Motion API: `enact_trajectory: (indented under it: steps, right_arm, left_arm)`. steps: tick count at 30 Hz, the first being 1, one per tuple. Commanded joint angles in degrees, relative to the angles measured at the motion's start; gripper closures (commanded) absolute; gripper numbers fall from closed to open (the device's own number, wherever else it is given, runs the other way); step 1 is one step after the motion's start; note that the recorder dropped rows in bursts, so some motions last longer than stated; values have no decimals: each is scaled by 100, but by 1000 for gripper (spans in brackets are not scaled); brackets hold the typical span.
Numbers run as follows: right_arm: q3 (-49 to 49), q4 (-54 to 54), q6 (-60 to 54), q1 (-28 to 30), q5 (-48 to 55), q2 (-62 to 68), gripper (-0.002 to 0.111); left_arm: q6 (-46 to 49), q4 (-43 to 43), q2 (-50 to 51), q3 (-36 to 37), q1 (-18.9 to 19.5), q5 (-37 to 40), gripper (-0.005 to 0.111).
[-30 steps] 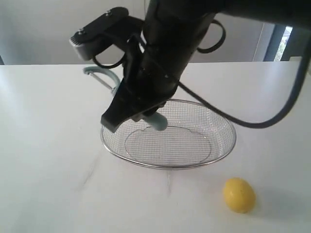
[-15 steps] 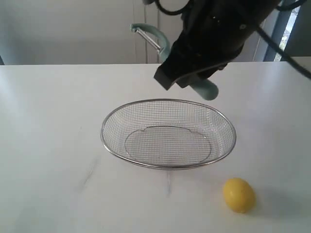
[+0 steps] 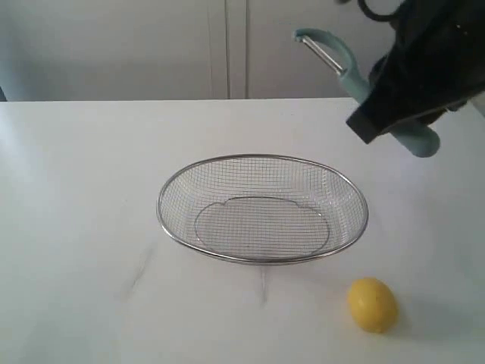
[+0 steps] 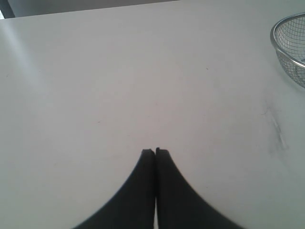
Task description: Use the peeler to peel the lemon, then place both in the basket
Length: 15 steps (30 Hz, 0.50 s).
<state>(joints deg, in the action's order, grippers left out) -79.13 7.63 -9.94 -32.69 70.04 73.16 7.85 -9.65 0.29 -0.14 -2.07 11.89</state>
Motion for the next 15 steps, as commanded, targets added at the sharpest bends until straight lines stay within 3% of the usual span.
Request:
enact_trajectory:
  steps: [1, 8, 15]
  right_arm:
    - [463, -88, -394, 525, -7, -273, 108]
    - [872, -1785, -1976, 1650, -385, -342, 108]
    - [934, -2708, -2593, 2466, -252, 61, 108]
  left_arm:
    - [-13, -40, -29, 14, 15, 18, 107]
    - [-13, -40, -29, 14, 15, 18, 107]
    - [-13, -40, -29, 14, 15, 18, 107]
